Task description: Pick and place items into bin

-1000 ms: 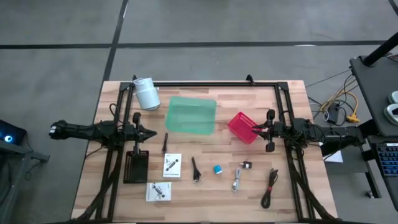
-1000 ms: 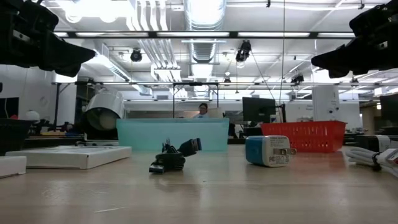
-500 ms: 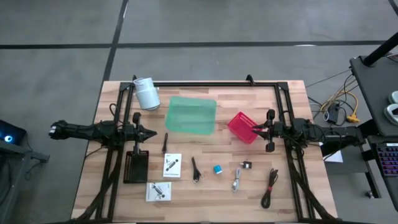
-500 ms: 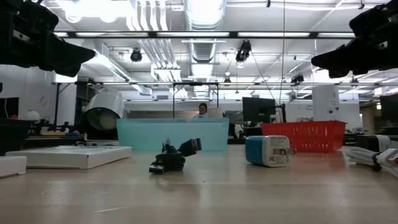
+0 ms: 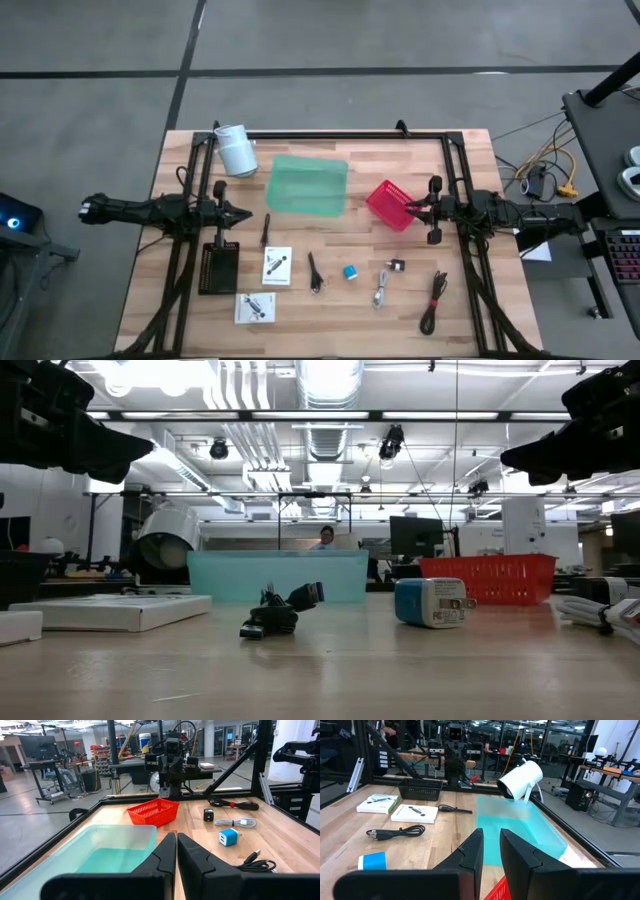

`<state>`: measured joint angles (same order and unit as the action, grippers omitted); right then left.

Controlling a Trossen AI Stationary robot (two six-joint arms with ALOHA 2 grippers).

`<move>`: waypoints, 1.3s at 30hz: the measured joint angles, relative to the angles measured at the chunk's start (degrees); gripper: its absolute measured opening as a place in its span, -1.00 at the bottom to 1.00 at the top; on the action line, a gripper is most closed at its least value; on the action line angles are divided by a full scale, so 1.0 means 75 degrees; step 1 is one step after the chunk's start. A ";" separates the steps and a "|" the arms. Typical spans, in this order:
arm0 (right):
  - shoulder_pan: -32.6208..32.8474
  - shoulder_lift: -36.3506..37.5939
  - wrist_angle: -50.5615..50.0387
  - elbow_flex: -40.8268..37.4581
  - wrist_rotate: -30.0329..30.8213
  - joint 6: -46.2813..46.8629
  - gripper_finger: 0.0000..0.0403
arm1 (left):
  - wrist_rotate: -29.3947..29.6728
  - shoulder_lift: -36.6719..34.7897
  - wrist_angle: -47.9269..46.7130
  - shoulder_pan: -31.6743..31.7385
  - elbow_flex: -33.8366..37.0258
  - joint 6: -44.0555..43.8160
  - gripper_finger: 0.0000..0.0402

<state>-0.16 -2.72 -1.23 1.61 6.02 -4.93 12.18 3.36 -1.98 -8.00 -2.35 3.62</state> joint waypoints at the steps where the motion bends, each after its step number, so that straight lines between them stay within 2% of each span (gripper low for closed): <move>1: 0.0000 0.0000 0.0003 0.0000 0.0003 0.0000 -0.74 | 0.0001 0.0000 0.0000 0.0001 0.0000 0.0000 -1.00; 6: 0.0000 -0.0001 0.0003 -0.0001 0.0005 -0.0091 -0.74 | 0.0001 0.0000 0.0101 0.0001 0.0000 0.0002 -1.00; 16: 0.0000 -0.0001 0.0003 0.0000 0.0005 -0.1212 -0.74 | 0.0004 -0.0003 0.0229 0.0002 0.0000 0.0002 -1.00; 25: 0.0000 -0.0002 0.0125 -0.0001 0.0002 -0.0876 -0.74 | 0.0004 0.0000 0.0262 -0.0001 0.0000 0.0008 -1.00; 30: 0.0000 0.0000 0.0553 0.0000 0.0003 0.0209 -0.74 | 0.0004 -0.0003 0.0262 0.0000 0.0000 -0.0024 -1.00; 39: 0.0003 -0.0003 0.0836 -0.0001 -0.0039 0.0000 -0.74 | 0.0004 0.0055 0.1250 0.0000 0.0003 0.0047 -1.00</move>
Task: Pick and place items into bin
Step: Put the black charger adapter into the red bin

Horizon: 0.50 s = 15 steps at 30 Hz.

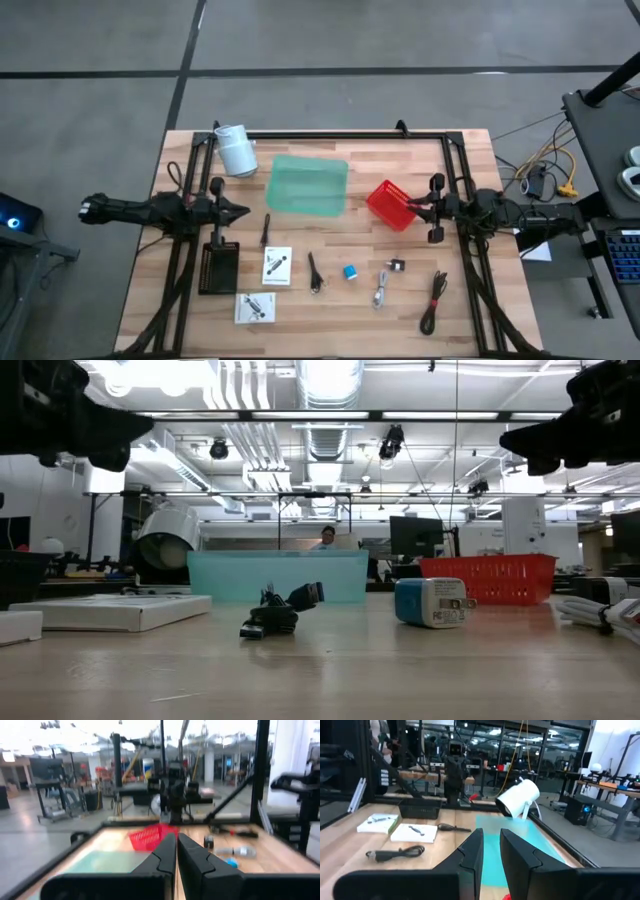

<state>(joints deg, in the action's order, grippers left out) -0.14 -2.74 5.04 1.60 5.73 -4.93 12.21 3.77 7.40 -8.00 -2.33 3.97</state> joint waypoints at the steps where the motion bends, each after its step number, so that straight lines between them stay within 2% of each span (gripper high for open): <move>1: 0.0002 0.0000 0.0149 -0.0002 -0.0007 0.0001 -0.74 | 0.0001 0.0000 0.0129 0.0002 0.0000 0.0116 -1.00; 4: 0.0000 -0.0046 0.0722 0.0001 -0.0025 0.0000 -0.67 | 0.0000 0.0071 0.0428 -0.0001 0.0003 0.0472 -1.00; 8: 0.0000 -0.0212 0.1043 0.0001 -0.0028 0.0003 -0.46 | -0.0003 0.0297 0.0884 -0.0001 0.0015 0.0716 -0.95; 12: 0.0000 -0.0552 0.1027 0.0001 -0.0025 0.0007 -0.19 | -0.0041 0.0690 0.1288 -0.0001 0.0015 0.0708 -0.71; 15: 0.0000 -0.0837 0.1270 0.0001 -0.0028 0.0054 -0.03 | -0.0366 0.1059 0.1532 -0.0001 0.0015 0.0558 -0.49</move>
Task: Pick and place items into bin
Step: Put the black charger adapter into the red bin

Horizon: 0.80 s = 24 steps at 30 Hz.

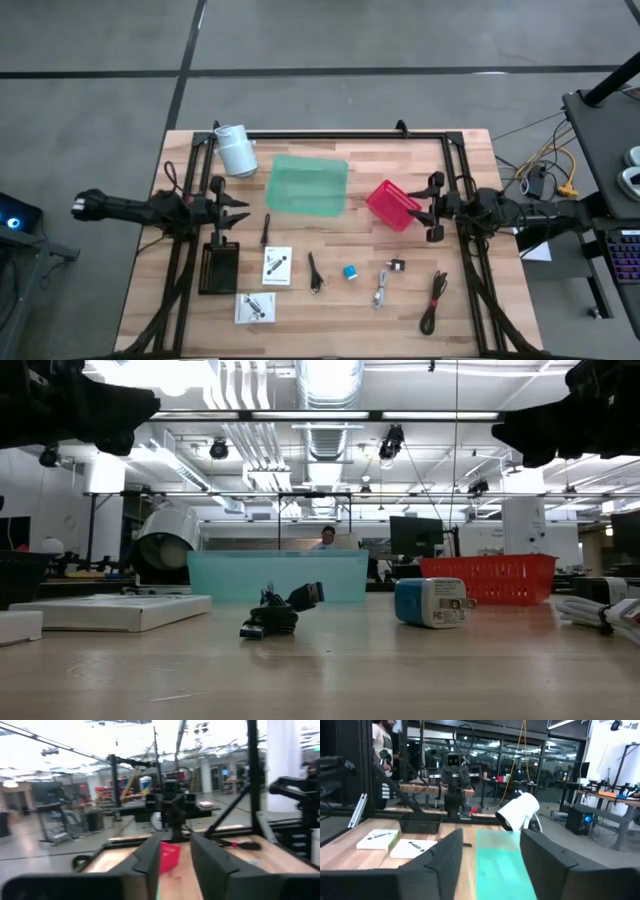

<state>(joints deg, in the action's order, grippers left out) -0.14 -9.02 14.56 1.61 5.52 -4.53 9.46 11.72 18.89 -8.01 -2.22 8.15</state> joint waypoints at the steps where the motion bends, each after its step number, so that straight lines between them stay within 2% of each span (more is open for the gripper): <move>1: 0.0000 -0.0099 0.0162 0.0000 -0.0003 0.0084 0.00 | -0.0074 0.0128 0.0119 0.0000 0.0000 -0.0148 -0.42; 3: 0.0000 -0.0304 0.0596 0.0000 -0.0156 0.0371 0.05 | -0.0141 0.0370 0.0386 -0.0004 0.0000 -0.0489 -0.32; 8: 0.0018 -0.0916 0.1830 0.0000 -0.1610 0.0412 0.08 | -0.0138 0.0899 0.1223 -0.0003 0.0003 -0.0615 -0.22; 18: 0.0560 -0.2233 0.2861 0.0191 -0.1278 0.0581 0.08 | -0.0128 0.1314 0.1491 0.0003 0.0003 -0.0282 -0.22; 21: 0.0870 -0.2715 0.2639 0.0685 -0.1265 0.0488 0.08 | -0.0120 0.1319 0.1493 0.0003 0.0003 -0.0177 -0.22; 24: 0.1224 -0.3336 0.1691 0.1476 -0.0955 0.0485 0.08 | -0.0115 0.1322 0.1594 0.0003 0.0003 -0.0174 -0.22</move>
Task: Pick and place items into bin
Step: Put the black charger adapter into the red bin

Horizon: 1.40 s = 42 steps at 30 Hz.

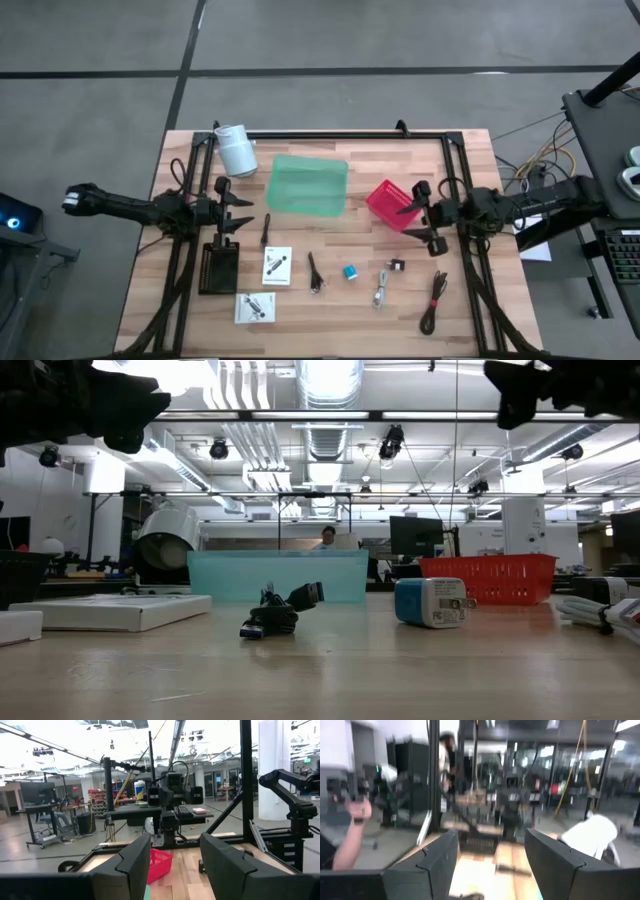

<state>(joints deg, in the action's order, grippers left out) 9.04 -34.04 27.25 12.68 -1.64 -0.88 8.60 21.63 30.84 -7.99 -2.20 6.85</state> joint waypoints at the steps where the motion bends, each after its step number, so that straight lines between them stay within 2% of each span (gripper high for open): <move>1: 0.0106 -0.0227 -0.0451 0.0297 0.0057 0.0065 0.08 | 0.0002 -0.0003 0.0015 0.0000 0.0000 0.0002 -0.22; 7: 0.0659 -0.1653 -0.3715 0.2089 0.0070 0.1467 0.08 | 0.0015 0.0003 0.0012 0.0000 0.0000 0.0006 -0.22; 13: 0.1397 -0.3119 -0.5115 0.3285 0.1088 0.2654 0.08 | 0.0038 -0.0003 0.0007 0.0000 0.0003 0.0006 -0.22; 20: 0.2050 -0.4618 -0.7785 0.4689 0.1530 0.4304 0.08 | 0.0038 -0.0003 0.0018 0.0000 0.0003 0.0007 -0.22; 26: 0.2407 -0.5638 -1.0109 0.5319 0.1585 0.6269 0.08 | 0.0035 -0.0003 0.0021 0.0000 0.0006 0.0009 -0.22; 31: 0.2691 -0.6144 -1.0370 0.5491 0.1375 0.6714 0.08 | 0.0035 -0.0003 0.0021 0.0000 0.0006 0.0009 -0.22; 42: 0.2946 -0.7050 -1.0372 0.5457 0.1360 0.6639 0.08 | 0.0034 -0.0003 0.0027 0.0000 0.0006 0.0009 -0.22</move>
<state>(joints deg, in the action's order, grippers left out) 31.14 -86.92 -50.54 53.60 8.56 48.91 8.86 21.61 31.05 -7.99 -2.15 6.92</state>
